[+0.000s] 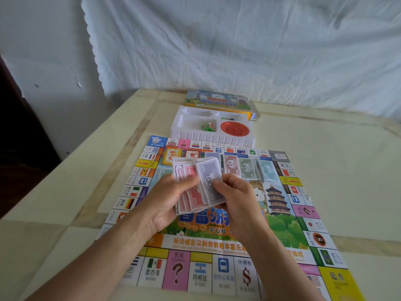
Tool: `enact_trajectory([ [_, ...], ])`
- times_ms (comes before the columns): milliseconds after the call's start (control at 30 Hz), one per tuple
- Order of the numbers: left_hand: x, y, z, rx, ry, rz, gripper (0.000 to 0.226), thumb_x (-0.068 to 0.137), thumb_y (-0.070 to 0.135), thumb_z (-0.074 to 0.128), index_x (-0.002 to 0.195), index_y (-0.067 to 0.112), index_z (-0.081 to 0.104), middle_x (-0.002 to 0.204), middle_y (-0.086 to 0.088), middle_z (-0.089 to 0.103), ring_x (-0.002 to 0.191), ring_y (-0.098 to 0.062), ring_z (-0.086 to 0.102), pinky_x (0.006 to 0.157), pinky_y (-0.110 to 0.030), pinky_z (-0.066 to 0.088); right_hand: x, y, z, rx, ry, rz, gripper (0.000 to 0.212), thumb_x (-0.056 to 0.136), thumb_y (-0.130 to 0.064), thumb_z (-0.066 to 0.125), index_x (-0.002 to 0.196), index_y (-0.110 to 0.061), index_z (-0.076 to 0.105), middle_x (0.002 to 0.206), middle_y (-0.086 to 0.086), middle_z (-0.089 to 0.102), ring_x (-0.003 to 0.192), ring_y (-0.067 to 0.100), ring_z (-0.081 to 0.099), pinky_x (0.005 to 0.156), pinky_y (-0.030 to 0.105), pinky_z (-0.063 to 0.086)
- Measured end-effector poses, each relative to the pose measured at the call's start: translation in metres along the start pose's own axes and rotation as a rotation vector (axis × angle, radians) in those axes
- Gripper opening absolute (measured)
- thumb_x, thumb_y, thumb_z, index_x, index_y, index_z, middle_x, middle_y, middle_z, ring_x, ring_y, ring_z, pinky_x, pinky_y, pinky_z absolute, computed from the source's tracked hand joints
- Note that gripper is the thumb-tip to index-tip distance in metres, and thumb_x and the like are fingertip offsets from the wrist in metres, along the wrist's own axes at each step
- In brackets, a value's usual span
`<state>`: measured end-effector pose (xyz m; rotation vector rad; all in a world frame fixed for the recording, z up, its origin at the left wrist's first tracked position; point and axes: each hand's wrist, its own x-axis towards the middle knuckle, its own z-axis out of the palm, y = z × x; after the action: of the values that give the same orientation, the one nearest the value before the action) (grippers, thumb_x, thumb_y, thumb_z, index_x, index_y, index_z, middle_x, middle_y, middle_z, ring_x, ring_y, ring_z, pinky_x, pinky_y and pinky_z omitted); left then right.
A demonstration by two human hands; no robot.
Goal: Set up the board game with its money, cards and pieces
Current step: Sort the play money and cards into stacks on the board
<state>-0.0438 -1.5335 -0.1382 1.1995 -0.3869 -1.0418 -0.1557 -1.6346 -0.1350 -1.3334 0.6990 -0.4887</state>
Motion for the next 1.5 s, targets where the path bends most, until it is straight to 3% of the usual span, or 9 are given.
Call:
enact_trajectory([
  [100, 0.000, 0.002, -0.002, -0.104, -0.073, -0.057, 0.034, 0.088, 0.021, 0.059, 0.117, 0.004, 0.062, 0.101, -0.019, 0.067, 0.091, -0.031, 0.065, 0.081, -0.043, 0.053, 0.002, -0.001, -0.003, 0.053, 0.046, 0.026, 0.015, 0.095, -0.013, 0.052, 0.084, -0.005, 0.059, 0.078, 0.007, 0.065, 0.067, 0.016, 0.059, 0.066, 0.031, 0.044],
  [233, 0.000, 0.003, -0.003, -0.178, -0.077, -0.065, 0.031, 0.091, 0.017, 0.054, 0.119, 0.004, 0.059, 0.101, -0.019, 0.069, 0.088, -0.030, 0.068, 0.074, -0.042, 0.058, 0.004, -0.002, -0.004, 0.126, 0.070, 0.045, 0.014, 0.095, -0.011, 0.052, 0.081, -0.007, 0.054, 0.082, 0.010, 0.065, 0.071, 0.021, 0.060, 0.068, 0.034, 0.046],
  [400, 0.000, 0.004, -0.004, -0.184, -0.082, -0.051, 0.030, 0.091, 0.015, 0.055, 0.118, 0.003, 0.056, 0.089, -0.015, 0.069, 0.080, -0.027, 0.069, 0.063, -0.040, 0.059, 0.003, -0.007, -0.006, 0.234, 0.091, 0.032, 0.016, 0.096, -0.008, 0.049, 0.080, -0.009, 0.053, 0.078, 0.006, 0.066, 0.062, 0.012, 0.062, 0.055, 0.026, 0.048],
  [500, 0.000, 0.004, -0.005, -0.189, -0.076, -0.049, 0.032, 0.092, 0.016, 0.055, 0.121, 0.002, 0.055, 0.090, -0.016, 0.069, 0.082, -0.028, 0.068, 0.063, -0.039, 0.058, 0.003, -0.006, -0.006, 0.205, 0.073, 0.037, 0.011, 0.095, -0.008, 0.050, 0.085, -0.006, 0.054, 0.087, 0.011, 0.064, 0.071, 0.017, 0.062, 0.060, 0.028, 0.050],
  [867, 0.001, 0.002, -0.003, -0.223, -0.083, -0.031, 0.031, 0.093, 0.016, 0.051, 0.122, 0.008, 0.057, 0.108, -0.021, 0.067, 0.093, -0.030, 0.066, 0.075, -0.041, 0.056, 0.004, -0.001, -0.003, 0.057, 0.063, 0.013, 0.020, 0.097, -0.012, 0.048, 0.100, 0.006, 0.056, 0.091, 0.016, 0.064, 0.078, 0.024, 0.058, 0.066, 0.033, 0.048],
  [967, 0.001, 0.004, -0.003, -0.243, -0.123, -0.013, 0.034, 0.089, 0.006, 0.048, 0.123, 0.007, 0.054, 0.115, -0.026, 0.064, 0.098, -0.034, 0.063, 0.087, -0.046, 0.052, 0.004, -0.001, -0.002, 0.045, 0.076, 0.014, 0.022, 0.097, -0.013, 0.049, 0.103, 0.008, 0.055, 0.096, 0.022, 0.064, 0.081, 0.027, 0.058, 0.078, 0.046, 0.051],
  [1067, 0.001, 0.003, -0.003, -0.178, -0.141, 0.010, 0.031, 0.091, 0.003, 0.047, 0.121, 0.005, 0.054, 0.107, -0.024, 0.064, 0.095, -0.033, 0.063, 0.085, -0.044, 0.053, 0.003, 0.000, 0.001, 0.024, 0.079, 0.016, 0.021, 0.097, -0.015, 0.049, 0.104, 0.004, 0.056, 0.105, 0.025, 0.064, 0.085, 0.028, 0.059, 0.092, 0.055, 0.047],
  [1300, -0.001, 0.003, -0.001, -0.176, -0.168, 0.034, 0.030, 0.093, 0.005, 0.046, 0.120, 0.004, 0.058, 0.109, -0.025, 0.064, 0.098, -0.036, 0.061, 0.091, -0.049, 0.048, 0.005, 0.002, 0.002, 0.034, 0.122, -0.012, 0.017, 0.098, -0.013, 0.046, 0.104, -0.002, 0.057, 0.102, 0.020, 0.067, 0.083, 0.028, 0.063, 0.086, 0.051, 0.052],
  [1500, 0.002, -0.001, -0.002, -0.109, 0.008, 0.054, 0.025, 0.088, 0.002, 0.056, 0.112, 0.002, 0.058, 0.097, -0.021, 0.065, 0.088, -0.034, 0.064, 0.079, -0.047, 0.054, 0.003, 0.000, 0.000, 0.084, 0.116, -0.016, 0.016, 0.098, -0.012, 0.046, 0.105, 0.000, 0.054, 0.098, 0.019, 0.066, 0.084, 0.030, 0.064, 0.080, 0.047, 0.055],
])
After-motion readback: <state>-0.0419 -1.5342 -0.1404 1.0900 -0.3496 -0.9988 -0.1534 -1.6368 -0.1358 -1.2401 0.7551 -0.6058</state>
